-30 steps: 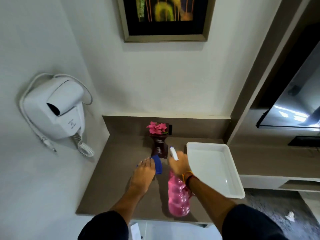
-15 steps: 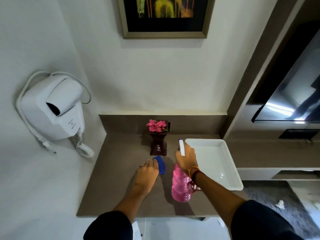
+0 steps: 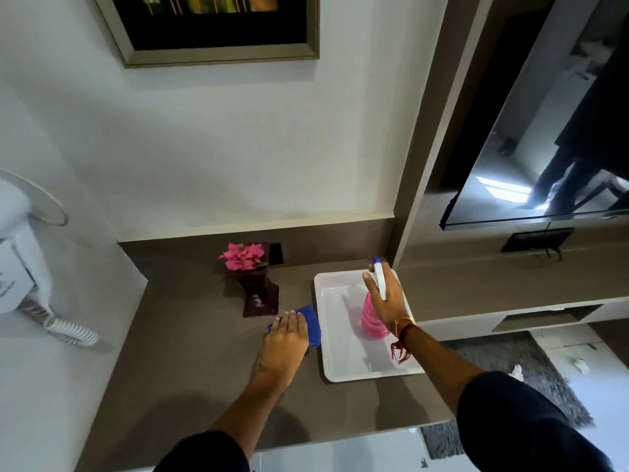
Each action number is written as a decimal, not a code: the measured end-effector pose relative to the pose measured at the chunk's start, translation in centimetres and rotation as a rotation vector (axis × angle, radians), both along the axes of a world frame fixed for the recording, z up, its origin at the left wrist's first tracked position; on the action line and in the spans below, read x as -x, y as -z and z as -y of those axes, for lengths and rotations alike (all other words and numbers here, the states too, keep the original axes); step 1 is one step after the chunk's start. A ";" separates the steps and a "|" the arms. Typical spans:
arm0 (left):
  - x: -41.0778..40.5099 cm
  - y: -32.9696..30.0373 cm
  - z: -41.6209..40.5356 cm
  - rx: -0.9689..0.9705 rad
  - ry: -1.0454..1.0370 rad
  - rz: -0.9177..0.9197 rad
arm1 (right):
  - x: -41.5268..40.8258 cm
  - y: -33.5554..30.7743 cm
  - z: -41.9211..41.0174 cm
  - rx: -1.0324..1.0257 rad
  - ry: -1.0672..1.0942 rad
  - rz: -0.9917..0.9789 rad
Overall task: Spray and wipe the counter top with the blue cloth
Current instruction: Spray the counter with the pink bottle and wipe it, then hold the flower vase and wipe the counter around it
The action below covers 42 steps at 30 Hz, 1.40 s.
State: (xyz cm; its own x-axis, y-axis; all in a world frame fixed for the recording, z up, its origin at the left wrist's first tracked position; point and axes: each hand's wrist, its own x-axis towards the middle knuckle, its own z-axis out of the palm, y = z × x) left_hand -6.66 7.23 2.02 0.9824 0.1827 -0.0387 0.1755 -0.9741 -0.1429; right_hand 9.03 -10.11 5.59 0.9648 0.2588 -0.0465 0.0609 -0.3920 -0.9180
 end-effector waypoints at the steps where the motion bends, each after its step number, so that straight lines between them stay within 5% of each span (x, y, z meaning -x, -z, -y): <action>1: -0.2 0.1 0.1 -0.005 -0.002 0.001 | -0.3 0.3 0.1 -0.026 -0.002 -0.026; 7: -1.2 -0.6 0.7 -0.008 -0.015 -0.016 | -1.9 0.9 1.6 0.024 -0.074 -0.039; 12: -1.5 -1.8 0.4 0.007 -0.019 0.002 | -4.4 -1.7 4.8 0.453 -0.419 0.107; 17: -0.4 -2.8 -0.7 0.042 -0.037 0.033 | -5.9 -6.4 5.1 0.953 -0.692 0.463; 22: 0.6 -3.6 -2.2 0.077 -0.067 0.109 | -5.0 -9.9 -2.4 0.895 -0.773 0.548; 31: 5.4 -1.6 -8.3 0.090 -0.202 0.158 | -1.5 -7.1 -19.4 1.030 -0.858 0.474; 38: 7.1 -0.3 -11.0 0.102 -0.269 0.152 | -2.2 -6.4 -23.3 1.067 -0.905 0.365; 42: 6.6 -0.6 -10.9 0.283 -0.447 0.256 | -2.4 -6.0 -23.8 1.065 -0.886 0.354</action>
State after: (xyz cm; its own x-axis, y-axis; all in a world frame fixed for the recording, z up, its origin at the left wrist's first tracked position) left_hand -13.29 18.12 2.61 0.7966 0.5989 0.0821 0.5730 -0.7914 0.2132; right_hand 11.41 13.69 11.57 0.5076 0.7667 -0.3931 0.8052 -0.5845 -0.1001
